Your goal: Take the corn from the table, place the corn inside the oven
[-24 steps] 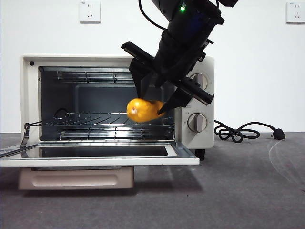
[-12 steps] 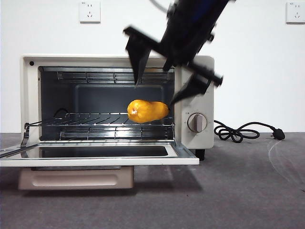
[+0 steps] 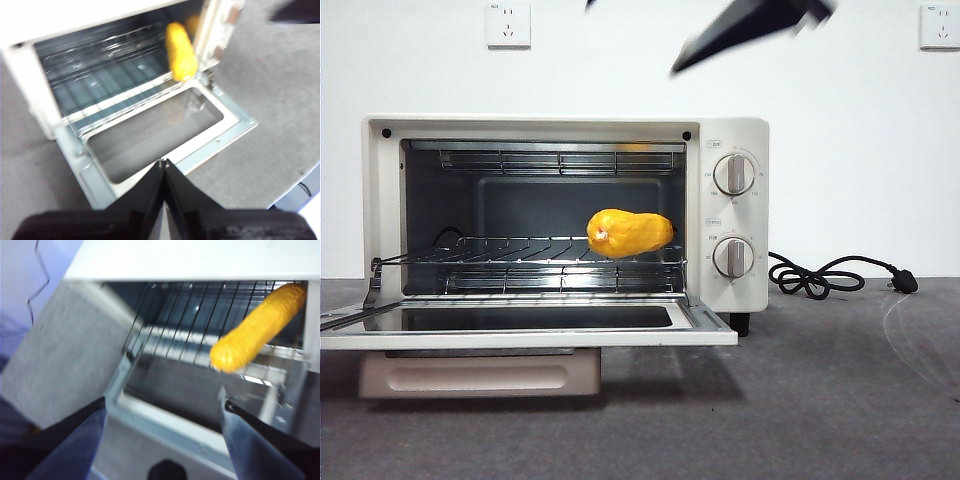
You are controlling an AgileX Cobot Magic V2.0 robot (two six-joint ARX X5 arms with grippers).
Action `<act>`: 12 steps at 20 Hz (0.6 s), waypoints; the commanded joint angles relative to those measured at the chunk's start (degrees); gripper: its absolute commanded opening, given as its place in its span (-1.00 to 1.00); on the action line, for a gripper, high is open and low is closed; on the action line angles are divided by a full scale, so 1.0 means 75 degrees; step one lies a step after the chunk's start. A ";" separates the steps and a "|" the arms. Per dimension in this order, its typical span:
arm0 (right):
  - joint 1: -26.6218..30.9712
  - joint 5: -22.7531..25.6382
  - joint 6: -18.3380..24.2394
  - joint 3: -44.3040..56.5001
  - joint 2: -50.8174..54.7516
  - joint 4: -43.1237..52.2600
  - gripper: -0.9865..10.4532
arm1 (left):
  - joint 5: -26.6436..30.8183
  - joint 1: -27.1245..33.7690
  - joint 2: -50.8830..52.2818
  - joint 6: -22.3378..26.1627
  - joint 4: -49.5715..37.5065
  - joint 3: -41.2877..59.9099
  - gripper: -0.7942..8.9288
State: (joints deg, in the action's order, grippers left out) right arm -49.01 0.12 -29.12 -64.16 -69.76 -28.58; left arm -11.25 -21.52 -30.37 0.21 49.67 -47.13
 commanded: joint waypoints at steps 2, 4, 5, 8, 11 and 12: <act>-0.0020 0.0256 0.1035 0.0020 0.0825 -0.1105 -0.33 | -0.0032 0.0032 -0.0256 0.0061 -0.0166 0.0047 -0.85; -0.0020 0.0487 0.1381 0.0017 0.1320 -0.1740 -0.62 | 0.0070 0.0047 -0.0428 0.0067 -0.0175 0.0047 -0.85; -0.0020 0.0562 0.1550 0.0020 0.1521 -0.1999 -0.75 | 0.0131 0.0061 -0.0498 0.0073 -0.0184 0.0047 -0.85; -0.0017 0.0621 0.1772 0.0020 0.2107 -0.2806 -0.85 | 0.0175 0.0187 -0.0740 0.0157 -0.0277 0.0047 -0.85; -0.0017 0.0653 0.1775 0.0020 0.2591 -0.3485 -0.85 | 0.0058 0.0443 -0.1023 0.0184 -0.0463 0.0050 -0.85; -0.0017 0.0673 0.1772 0.0020 0.2739 -0.3675 -0.85 | -0.0073 0.0568 -0.1148 0.0184 -0.0530 0.0070 -0.85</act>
State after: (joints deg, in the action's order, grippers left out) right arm -49.10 4.78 -16.75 -64.16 -49.54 -55.92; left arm -11.29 -17.78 -38.52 0.86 46.39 -47.13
